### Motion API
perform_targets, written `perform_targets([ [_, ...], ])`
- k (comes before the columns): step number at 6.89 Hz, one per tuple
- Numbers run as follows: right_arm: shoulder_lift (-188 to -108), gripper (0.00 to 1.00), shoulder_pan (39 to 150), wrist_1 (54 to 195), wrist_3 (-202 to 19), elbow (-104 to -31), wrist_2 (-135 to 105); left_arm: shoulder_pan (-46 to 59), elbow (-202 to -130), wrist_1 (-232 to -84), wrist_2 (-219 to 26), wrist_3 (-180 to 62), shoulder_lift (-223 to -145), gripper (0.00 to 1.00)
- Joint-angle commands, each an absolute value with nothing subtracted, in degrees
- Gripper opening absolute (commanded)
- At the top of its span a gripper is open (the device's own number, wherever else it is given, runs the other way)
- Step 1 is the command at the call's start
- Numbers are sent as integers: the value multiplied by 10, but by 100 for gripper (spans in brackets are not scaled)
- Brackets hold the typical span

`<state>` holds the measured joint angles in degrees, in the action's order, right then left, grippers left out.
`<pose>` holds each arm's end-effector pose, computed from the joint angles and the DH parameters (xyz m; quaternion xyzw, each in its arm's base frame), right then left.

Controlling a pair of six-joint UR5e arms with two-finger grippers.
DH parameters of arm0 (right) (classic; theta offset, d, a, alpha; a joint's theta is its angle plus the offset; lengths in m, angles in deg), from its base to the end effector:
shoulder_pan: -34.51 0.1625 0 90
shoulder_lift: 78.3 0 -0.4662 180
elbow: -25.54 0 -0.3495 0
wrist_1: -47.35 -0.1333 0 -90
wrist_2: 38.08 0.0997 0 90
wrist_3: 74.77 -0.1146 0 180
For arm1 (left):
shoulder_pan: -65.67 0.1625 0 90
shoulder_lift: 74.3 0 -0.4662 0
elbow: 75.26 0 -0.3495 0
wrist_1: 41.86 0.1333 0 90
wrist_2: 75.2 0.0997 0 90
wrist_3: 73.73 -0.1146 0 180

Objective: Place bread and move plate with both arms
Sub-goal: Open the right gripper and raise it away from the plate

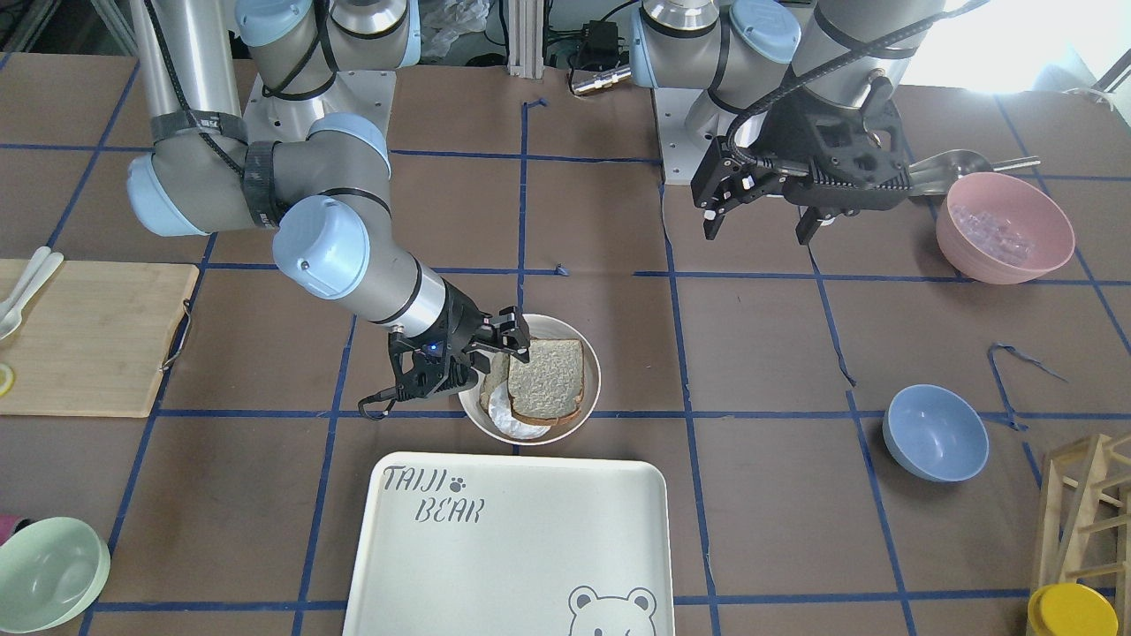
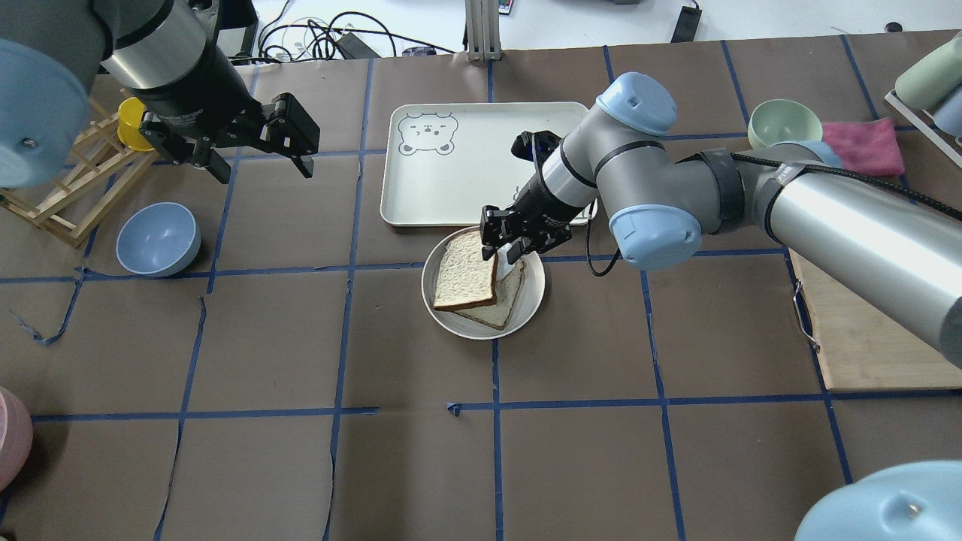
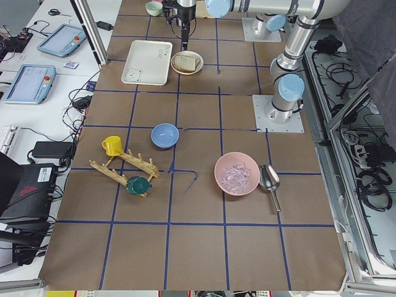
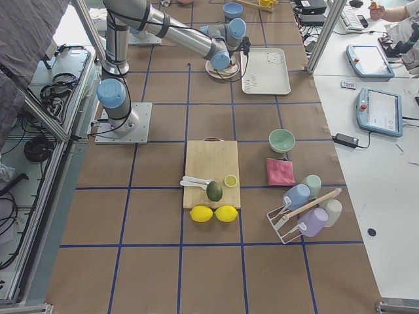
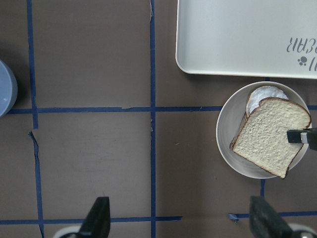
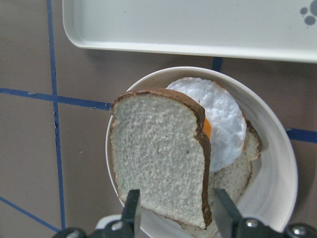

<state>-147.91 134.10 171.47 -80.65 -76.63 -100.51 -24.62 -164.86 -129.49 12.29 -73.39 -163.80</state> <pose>0.2769 -0.5206 0.3126 -0.0347 0.9705 0.0190 0.2379 -0.1406 -0.4508 0.5256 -0.0002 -0.9994 0.0284 0.0220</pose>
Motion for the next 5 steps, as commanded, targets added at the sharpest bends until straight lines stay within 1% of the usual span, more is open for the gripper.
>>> perform_targets([
  [1,-1481,100,1339,1639,-800,-674,-1075,-247,-1648,-1296,122,-735,-1638,100],
  [3,-1486,100,1324,1519,-799,-556,-1103,-247,-1661,-1295,118,-728,-1640,100],
  [4,-1497,100,1302,1423,-779,-496,-1146,-248,-1677,-1295,116,-715,-1643,100],
  [5,-1532,100,1270,1316,-706,-457,-1199,-249,-1688,-1295,107,-674,-1658,100],
])
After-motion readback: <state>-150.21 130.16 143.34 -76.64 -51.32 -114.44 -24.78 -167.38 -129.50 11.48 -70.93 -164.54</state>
